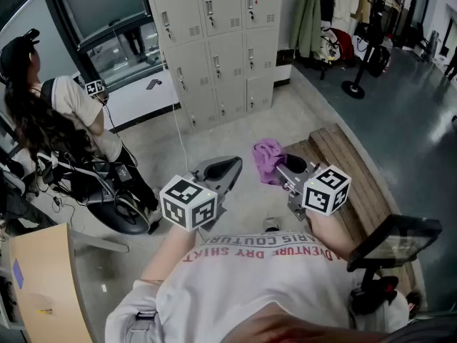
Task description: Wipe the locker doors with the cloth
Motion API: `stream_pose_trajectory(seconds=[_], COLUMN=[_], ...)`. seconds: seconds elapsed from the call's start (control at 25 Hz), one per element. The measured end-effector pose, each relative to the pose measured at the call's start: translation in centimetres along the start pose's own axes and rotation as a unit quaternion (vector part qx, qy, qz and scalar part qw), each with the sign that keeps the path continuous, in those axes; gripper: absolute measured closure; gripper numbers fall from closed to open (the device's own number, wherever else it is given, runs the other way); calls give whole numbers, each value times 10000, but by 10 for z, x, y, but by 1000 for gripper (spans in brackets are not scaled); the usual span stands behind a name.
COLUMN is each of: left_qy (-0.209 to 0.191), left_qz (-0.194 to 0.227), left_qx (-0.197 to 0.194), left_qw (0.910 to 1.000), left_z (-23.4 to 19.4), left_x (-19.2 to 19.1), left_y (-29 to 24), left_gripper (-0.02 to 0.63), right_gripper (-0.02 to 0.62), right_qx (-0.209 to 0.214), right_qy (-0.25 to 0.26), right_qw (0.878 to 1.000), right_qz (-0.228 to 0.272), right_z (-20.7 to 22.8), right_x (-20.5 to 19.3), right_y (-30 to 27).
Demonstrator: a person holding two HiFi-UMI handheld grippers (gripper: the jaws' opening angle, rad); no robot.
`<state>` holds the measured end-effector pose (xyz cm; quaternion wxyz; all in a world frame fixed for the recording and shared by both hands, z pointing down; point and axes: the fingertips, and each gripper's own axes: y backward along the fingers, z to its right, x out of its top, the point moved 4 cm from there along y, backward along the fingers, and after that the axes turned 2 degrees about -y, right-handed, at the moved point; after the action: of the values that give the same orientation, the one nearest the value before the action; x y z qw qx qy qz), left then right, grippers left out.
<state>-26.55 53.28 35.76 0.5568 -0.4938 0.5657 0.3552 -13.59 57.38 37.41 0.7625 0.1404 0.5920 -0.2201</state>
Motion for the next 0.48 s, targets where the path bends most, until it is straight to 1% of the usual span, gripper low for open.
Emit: stream_pose_trajectory(seconds=[0.12,0.32,0.48], left_qy=[-5,-122,-205], left_qz=[7,132,170], left_qx=[-2,-35,-6], left_qw=[10000,9998,9996], left_z=[1,4,2], left_x=[3,14,16], left_y=[2,7,10], left_gripper=[606,606,606], right_gripper=[540,538,538], right_qx=[-8,-19,43], right_qy=[3,145,82], right_qw=[10000,9999,9999], right_qz=[-14,43,111], right_z=[-2,-8,-11], right_x=[2,12,16], right_y=[0,2,-2])
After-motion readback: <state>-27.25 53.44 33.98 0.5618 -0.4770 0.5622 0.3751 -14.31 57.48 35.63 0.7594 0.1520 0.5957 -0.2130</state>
